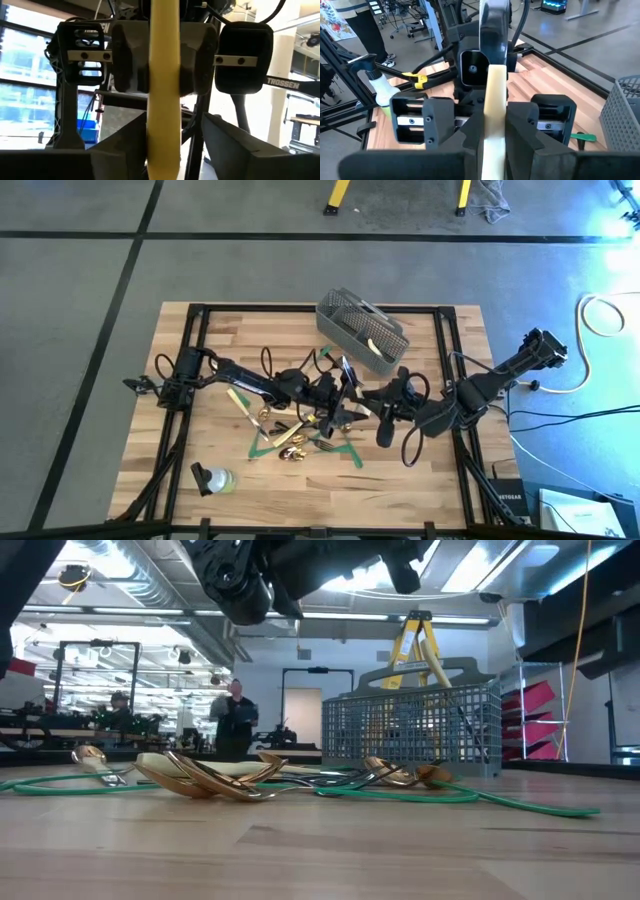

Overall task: Sort silverware
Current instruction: Put the yellow knife into the gray organizer

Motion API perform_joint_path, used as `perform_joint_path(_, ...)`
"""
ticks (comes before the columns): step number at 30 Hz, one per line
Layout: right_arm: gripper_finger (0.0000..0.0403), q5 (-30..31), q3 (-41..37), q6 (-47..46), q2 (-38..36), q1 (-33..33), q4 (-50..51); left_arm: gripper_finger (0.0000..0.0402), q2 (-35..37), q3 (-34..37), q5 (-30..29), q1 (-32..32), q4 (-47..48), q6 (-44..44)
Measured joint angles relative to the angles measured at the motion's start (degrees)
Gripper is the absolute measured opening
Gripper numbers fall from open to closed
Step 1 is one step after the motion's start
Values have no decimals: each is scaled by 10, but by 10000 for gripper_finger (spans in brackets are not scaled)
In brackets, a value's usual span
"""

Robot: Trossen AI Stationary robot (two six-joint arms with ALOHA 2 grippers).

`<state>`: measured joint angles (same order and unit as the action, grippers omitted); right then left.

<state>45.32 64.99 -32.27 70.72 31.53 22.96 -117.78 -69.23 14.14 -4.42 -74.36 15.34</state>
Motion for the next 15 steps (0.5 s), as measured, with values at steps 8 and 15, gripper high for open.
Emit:
perform_joint_path(8,42,-9,0,2,0,0,0,123,0,0,2,2,0,1)
perform_joint_path(15,42,-13,0,2,0,0,0,80,0,0,2,2,-3,-7)
